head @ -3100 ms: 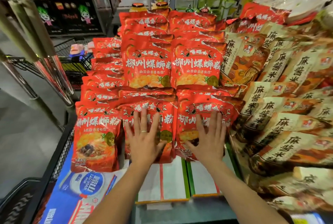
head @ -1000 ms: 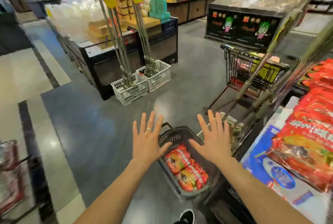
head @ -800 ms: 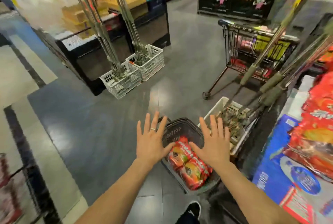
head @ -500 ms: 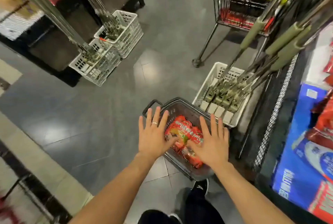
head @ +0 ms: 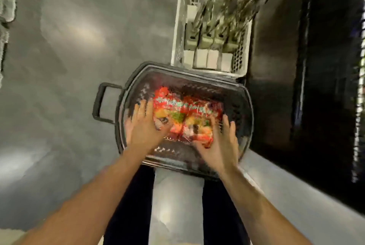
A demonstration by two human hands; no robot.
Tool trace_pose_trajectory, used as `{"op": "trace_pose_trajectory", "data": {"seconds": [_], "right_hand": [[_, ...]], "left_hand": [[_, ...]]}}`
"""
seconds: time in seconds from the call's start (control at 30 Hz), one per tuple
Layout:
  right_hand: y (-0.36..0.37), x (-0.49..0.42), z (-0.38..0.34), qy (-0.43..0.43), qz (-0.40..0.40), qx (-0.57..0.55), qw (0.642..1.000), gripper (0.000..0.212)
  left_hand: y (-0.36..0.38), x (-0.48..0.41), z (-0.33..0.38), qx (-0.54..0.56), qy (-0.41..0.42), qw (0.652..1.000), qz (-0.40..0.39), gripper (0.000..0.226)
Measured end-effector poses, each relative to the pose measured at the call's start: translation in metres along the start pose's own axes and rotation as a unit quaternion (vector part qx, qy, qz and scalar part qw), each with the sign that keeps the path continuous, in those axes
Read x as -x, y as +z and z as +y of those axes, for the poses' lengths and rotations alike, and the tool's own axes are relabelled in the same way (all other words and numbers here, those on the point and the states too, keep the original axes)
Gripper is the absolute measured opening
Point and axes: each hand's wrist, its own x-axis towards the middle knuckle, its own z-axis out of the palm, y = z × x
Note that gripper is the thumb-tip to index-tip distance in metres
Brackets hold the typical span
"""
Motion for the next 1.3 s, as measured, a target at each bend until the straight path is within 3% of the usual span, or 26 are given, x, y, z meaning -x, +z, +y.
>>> {"op": "trace_pose_trajectory", "data": {"seconds": [0.17, 0.27, 0.4, 0.63, 0.8, 0.9, 1.03, 1.17, 1.3], "right_hand": [[0.104, -0.053, 0.029, 0.142, -0.018, -0.139, 0.980, 0.101], [0.153, -0.082, 0.064, 0.173, -0.059, -0.188, 0.965, 0.110], [0.199, -0.122, 0.099, 0.239, -0.087, -0.220, 0.942, 0.119], [0.258, -0.174, 0.123, 0.308, -0.057, -0.228, 0.922, 0.092], [0.266, -0.184, 0.118, 0.362, 0.034, -0.235, 0.901, 0.077], [0.265, -0.186, 0.116, 0.357, 0.015, -0.355, 0.864, 0.062], [0.254, -0.189, 0.113, 0.306, -0.072, -0.444, 0.839, 0.056], [0.255, -0.194, 0.110, 0.289, -0.110, -0.459, 0.833, 0.059], [0.250, -0.190, 0.107, 0.290, -0.096, -0.470, 0.828, 0.052]], "left_hand": [[0.086, -0.081, -0.041, 0.010, 0.004, 0.999, -0.040, 0.103], [0.138, -0.118, -0.062, 0.023, -0.007, 0.997, -0.075, 0.097], [0.198, -0.155, -0.083, 0.074, -0.082, 0.988, -0.108, 0.087], [0.267, -0.179, -0.084, 0.066, -0.123, 0.987, -0.083, 0.083], [0.282, -0.187, -0.077, 0.166, -0.206, 0.964, -0.020, 0.091], [0.271, -0.195, -0.074, 0.215, -0.248, 0.943, -0.061, 0.077], [0.264, -0.196, -0.071, 0.195, -0.189, 0.956, -0.114, 0.059], [0.267, -0.197, -0.070, 0.328, -0.170, 0.911, -0.184, 0.039], [0.258, -0.195, -0.074, 0.378, -0.206, 0.884, -0.181, 0.072]]}}
